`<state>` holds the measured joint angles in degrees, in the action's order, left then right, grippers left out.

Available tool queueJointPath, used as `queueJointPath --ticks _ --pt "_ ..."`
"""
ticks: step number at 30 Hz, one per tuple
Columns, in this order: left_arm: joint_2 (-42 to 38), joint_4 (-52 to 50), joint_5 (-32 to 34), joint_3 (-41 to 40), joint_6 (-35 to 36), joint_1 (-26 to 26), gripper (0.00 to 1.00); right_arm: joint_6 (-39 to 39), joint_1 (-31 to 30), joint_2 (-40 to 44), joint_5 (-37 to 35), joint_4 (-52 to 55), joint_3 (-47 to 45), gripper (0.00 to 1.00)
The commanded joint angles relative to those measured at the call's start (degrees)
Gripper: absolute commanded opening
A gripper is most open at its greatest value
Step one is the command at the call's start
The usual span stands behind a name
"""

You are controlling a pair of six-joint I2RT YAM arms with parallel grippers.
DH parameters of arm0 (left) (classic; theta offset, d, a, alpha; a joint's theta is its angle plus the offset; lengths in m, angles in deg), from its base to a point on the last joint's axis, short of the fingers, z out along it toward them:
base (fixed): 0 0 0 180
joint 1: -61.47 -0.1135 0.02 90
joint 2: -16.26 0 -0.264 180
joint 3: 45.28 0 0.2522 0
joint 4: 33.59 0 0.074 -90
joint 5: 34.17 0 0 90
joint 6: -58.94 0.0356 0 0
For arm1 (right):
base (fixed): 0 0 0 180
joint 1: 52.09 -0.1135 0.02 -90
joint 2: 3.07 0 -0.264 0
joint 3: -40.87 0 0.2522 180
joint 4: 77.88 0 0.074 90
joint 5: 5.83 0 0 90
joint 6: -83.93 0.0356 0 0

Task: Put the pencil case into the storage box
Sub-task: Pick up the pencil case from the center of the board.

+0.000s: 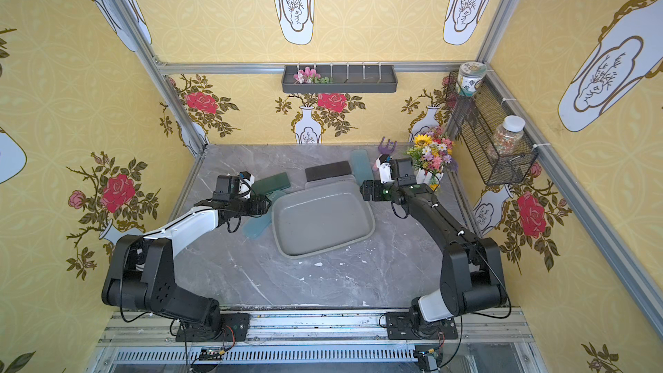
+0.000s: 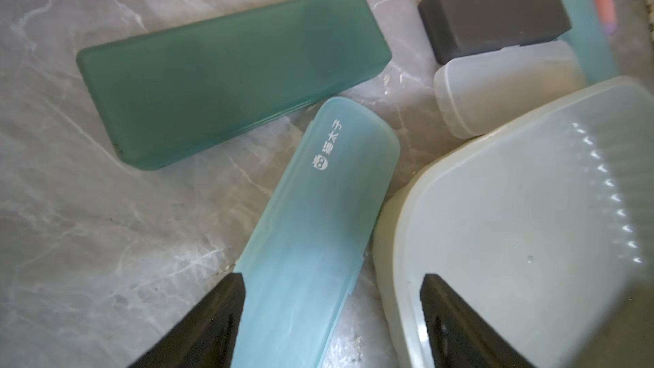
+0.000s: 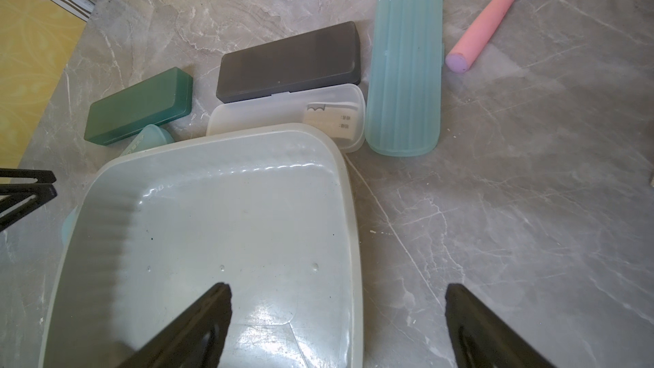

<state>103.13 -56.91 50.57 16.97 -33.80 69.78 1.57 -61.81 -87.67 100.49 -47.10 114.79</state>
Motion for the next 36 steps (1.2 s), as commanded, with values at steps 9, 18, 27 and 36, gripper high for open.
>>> queueJointPath --ticks 9,18,27,36 --pt "0.65 2.0 1.19 -3.4 11.12 0.47 0.82 -0.93 -0.67 -0.98 0.38 1.22 0.23 0.97" --pt "3.84 1.17 -0.28 -2.64 19.47 0.47 0.83 -1.31 -1.34 -1.45 0.86 1.56 0.48 0.97" --pt "8.21 -0.65 1.3 0.08 24.14 0.47 0.84 -2.71 -8.54 -3.0 0.13 4.35 3.49 0.97" --pt "12.42 -2.39 3.83 2.41 26.12 0.65 0.85 -1.41 -13.08 -5.88 0.35 2.74 4.7 0.97"
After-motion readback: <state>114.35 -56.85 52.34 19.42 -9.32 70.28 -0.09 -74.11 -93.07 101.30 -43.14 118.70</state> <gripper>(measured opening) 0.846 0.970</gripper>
